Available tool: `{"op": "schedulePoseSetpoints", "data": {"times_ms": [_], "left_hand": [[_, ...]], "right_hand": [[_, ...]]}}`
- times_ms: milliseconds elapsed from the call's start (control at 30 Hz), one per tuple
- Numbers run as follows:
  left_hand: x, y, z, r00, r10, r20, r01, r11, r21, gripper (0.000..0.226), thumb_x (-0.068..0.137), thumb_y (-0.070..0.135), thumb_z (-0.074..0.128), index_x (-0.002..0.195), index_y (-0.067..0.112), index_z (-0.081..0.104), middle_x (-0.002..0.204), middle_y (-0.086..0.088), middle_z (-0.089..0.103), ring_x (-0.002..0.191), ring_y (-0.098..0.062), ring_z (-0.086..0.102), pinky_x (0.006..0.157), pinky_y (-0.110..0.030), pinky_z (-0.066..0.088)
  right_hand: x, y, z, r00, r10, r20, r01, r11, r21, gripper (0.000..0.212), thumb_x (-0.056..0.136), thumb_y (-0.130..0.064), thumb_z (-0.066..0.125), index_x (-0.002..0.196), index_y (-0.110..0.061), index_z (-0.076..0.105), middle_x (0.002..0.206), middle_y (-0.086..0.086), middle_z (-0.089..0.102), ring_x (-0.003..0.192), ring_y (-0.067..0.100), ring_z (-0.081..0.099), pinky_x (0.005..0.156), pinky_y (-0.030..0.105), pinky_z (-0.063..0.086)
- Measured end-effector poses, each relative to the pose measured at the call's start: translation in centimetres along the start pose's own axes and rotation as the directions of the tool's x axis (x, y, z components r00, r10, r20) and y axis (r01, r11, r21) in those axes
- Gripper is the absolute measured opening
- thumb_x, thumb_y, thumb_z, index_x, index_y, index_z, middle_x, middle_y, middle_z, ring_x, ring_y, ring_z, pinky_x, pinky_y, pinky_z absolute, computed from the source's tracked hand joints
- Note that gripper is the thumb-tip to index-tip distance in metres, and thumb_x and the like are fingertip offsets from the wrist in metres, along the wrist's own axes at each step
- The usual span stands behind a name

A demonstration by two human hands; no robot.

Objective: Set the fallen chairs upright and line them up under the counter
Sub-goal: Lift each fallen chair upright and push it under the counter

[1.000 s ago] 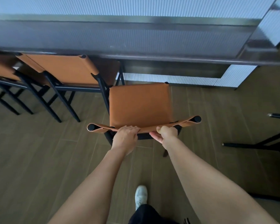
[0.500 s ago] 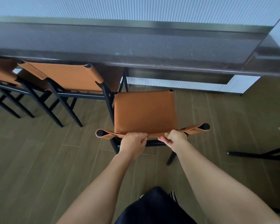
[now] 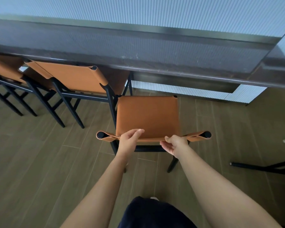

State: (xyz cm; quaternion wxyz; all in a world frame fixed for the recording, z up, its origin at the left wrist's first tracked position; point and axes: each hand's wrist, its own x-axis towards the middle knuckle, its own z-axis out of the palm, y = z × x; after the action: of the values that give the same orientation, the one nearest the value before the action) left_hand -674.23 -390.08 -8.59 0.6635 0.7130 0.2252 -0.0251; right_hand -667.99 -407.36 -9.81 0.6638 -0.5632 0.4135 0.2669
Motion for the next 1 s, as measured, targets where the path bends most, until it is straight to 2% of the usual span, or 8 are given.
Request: {"op": "schedulePoseSetpoints", "data": {"times_ms": [167,300,400,500,600,667,833,1000], "left_hand": [[-0.5,0.5,-0.2,0.953,-0.133,-0.272,0.041,0.946,-0.320,0.030,0.097,0.026,0.054,0.079,0.015,0.075,0.096,-0.003,0.075,0.104,-0.017,0.066,0.098,-0.033,0.047],[-0.5,-0.5,-0.3,0.848,-0.397,-0.351,0.191,0.847,-0.497,0.032,0.094,0.029,0.055,0.078,0.006,0.070,0.090,-0.011,0.073,0.091,-0.023,0.069,0.082,-0.036,0.055],[-0.4,-1.6,-0.1,0.759,-0.540,-0.365,0.273,0.771,-0.575,0.034,0.093,0.031,0.056,0.083,0.001,0.069,0.088,-0.014,0.074,0.082,-0.025,0.070,0.082,-0.039,0.058],[0.6,-1.6,0.1,0.723,-0.615,-0.315,0.323,0.704,-0.633,0.033,0.090,0.034,0.063,0.099,0.003,0.065,0.102,-0.017,0.070,0.087,-0.029,0.069,0.078,-0.042,0.058],[2.0,-0.6,0.4,0.743,-0.665,-0.079,0.417,0.552,-0.722,0.052,0.086,0.037,0.070,0.127,0.009,0.052,0.114,-0.018,0.057,0.107,-0.044,0.059,0.079,-0.055,0.055],[2.7,0.2,0.9,0.763,-0.647,0.019,0.444,0.501,-0.743,0.061,0.086,0.035,0.071,0.135,0.011,0.044,0.118,-0.019,0.053,0.104,-0.045,0.057,0.071,-0.057,0.054],[4.5,0.4,1.2,0.740,-0.672,0.030,0.437,0.446,-0.781,0.065,0.088,0.030,0.068,0.140,0.012,0.034,0.130,-0.022,0.050,0.113,-0.045,0.054,0.066,-0.063,0.054],[5.2,-0.3,1.1,0.729,-0.684,0.021,0.463,0.469,-0.752,0.049,0.092,0.020,0.063,0.133,0.006,0.041,0.119,-0.024,0.056,0.097,-0.046,0.060,0.051,-0.058,0.055]], "right_hand": [[-0.2,0.9,-1.3,0.993,-0.015,0.117,0.023,0.998,-0.064,0.017,0.090,-0.013,0.071,0.101,-0.004,0.062,0.093,0.013,0.073,0.082,0.021,0.071,0.067,0.032,0.056],[-0.1,1.1,-2.2,0.989,-0.003,0.145,0.002,1.000,0.001,0.021,0.088,-0.021,0.073,0.101,-0.007,0.064,0.097,0.013,0.074,0.090,0.024,0.071,0.070,0.034,0.055],[0.0,0.7,-2.7,0.990,0.016,0.139,-0.030,0.994,0.105,0.026,0.088,-0.024,0.073,0.101,-0.005,0.061,0.101,0.017,0.071,0.093,0.028,0.069,0.068,0.038,0.055],[0.4,-0.1,-2.8,0.989,0.029,0.146,-0.062,0.973,0.223,0.029,0.088,-0.020,0.072,0.103,-0.001,0.055,0.109,0.022,0.063,0.099,0.033,0.066,0.068,0.042,0.056],[0.9,-0.7,-2.6,0.987,0.049,0.153,-0.094,0.949,0.302,0.033,0.089,-0.015,0.070,0.115,-0.002,0.053,0.115,0.024,0.058,0.105,0.035,0.062,0.064,0.045,0.057],[1.4,-0.9,-2.4,0.986,0.063,0.155,-0.112,0.937,0.330,0.035,0.089,-0.011,0.068,0.121,-0.004,0.053,0.117,0.023,0.058,0.106,0.036,0.062,0.061,0.047,0.058],[2.7,-1.4,-2.1,0.983,0.079,0.167,-0.139,0.911,0.388,0.033,0.093,-0.006,0.062,0.124,-0.005,0.052,0.117,0.023,0.059,0.102,0.038,0.063,0.062,0.051,0.059],[3.7,-1.5,-1.9,0.988,0.070,0.138,-0.118,0.916,0.384,0.035,0.094,0.007,0.050,0.128,-0.005,0.051,0.119,0.024,0.061,0.099,0.040,0.064,0.063,0.053,0.059]]}}
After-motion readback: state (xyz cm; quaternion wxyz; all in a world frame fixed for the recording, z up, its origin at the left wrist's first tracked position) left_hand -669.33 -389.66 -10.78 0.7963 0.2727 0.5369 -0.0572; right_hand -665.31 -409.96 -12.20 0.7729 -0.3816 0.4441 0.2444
